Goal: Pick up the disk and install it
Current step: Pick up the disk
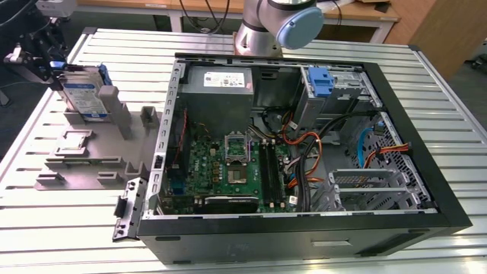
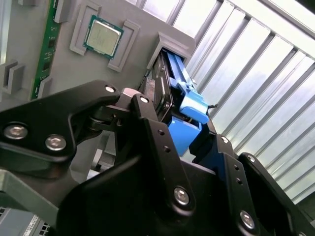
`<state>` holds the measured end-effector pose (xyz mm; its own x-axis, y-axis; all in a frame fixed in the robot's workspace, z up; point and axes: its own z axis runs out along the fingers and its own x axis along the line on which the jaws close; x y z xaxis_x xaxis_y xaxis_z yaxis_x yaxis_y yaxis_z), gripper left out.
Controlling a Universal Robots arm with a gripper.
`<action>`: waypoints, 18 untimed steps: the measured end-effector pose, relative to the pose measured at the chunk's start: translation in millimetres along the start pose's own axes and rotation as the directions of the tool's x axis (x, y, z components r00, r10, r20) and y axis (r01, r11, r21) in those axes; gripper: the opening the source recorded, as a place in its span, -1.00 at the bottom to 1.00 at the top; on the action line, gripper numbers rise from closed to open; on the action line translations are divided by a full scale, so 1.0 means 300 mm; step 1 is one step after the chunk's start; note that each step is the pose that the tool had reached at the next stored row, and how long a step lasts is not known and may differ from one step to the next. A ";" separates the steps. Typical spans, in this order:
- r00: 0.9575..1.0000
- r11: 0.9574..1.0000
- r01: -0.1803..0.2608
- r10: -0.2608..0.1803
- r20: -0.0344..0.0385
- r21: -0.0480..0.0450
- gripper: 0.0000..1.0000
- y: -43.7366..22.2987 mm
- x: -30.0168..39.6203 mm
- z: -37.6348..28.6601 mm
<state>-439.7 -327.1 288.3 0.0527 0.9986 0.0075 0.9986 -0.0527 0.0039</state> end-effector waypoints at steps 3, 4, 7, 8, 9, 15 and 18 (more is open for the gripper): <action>1.000 1.000 0.000 0.000 0.000 0.000 0.04 0.001 0.001 0.001; 1.000 1.000 0.000 0.000 0.000 0.000 0.04 0.002 0.001 0.001; 1.000 1.000 0.000 0.000 0.000 0.000 0.04 0.003 0.001 0.002; 1.000 1.000 0.000 0.000 0.000 0.000 0.04 0.003 0.001 0.002; 1.000 1.000 0.002 -0.002 0.000 0.000 0.04 0.004 0.001 0.003; 1.000 1.000 0.004 -0.004 0.000 0.000 0.04 0.005 0.001 0.003; 1.000 1.000 0.004 -0.004 0.000 0.000 0.04 0.005 0.001 0.004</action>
<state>-438.1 -326.9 287.2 0.0487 0.9988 0.0071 0.9988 -0.0487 0.0042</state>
